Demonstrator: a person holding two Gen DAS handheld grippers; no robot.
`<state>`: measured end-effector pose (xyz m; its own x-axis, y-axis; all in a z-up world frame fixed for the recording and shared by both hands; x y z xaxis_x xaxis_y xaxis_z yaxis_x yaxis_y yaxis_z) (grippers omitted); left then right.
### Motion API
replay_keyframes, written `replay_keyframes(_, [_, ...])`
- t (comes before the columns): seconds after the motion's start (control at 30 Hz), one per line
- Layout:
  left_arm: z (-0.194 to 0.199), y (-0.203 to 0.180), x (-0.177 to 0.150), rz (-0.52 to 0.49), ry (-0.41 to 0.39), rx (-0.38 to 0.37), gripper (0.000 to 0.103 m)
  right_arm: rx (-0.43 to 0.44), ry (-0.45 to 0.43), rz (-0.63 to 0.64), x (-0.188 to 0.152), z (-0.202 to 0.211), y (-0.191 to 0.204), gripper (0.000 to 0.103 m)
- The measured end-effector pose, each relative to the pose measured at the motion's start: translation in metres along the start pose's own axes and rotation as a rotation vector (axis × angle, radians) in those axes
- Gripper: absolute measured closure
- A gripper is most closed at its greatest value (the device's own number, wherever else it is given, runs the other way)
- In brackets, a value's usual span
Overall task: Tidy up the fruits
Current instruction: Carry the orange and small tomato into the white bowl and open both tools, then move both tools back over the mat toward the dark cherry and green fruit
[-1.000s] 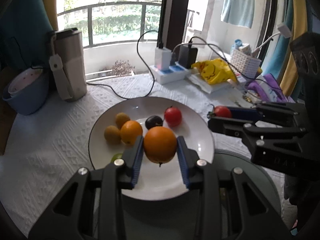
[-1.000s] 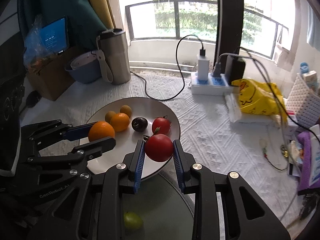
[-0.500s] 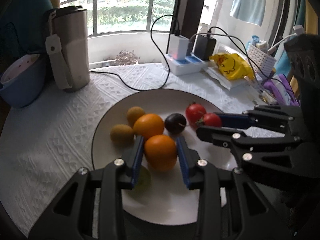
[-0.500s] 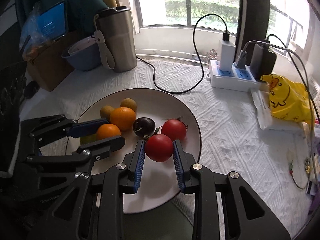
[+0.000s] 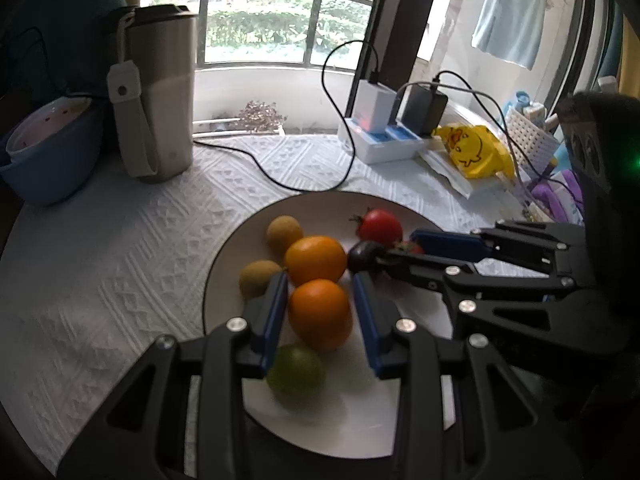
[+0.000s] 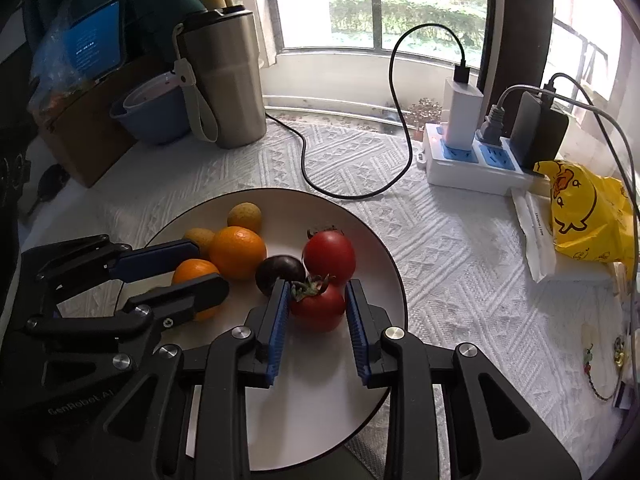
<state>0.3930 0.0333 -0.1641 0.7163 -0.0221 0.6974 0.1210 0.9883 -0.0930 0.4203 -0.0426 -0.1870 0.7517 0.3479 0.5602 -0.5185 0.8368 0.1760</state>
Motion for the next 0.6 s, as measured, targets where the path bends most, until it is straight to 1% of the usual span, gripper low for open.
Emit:
replay_keyframes(0.23, [0.015, -0.002, 0.002, 0.006, -0.029, -0.006, 0.062, -0.01, -0.026, -0.001, -0.001, 0.02, 0.002, 0.073])
replay_keyframes(0.6, [0.05, -0.015, 0.0, 0.0, -0.074, -0.003, 0.062, -0.026, -0.068, -0.005, -0.013, 0.058, 0.011, 0.073])
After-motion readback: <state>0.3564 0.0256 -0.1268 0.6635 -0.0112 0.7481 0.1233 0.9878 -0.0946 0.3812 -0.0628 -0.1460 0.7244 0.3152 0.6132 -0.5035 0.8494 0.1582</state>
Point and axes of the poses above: each gripper's, at about its wrist camera, not at the fingertips, and z roughly against the way its jaws point, y to its left, x to its top, the point moved 7 cm from there along -z, roughly the way its jaws point, and after that the axes turned 8 degrees about -z, right-handed, at the moved point
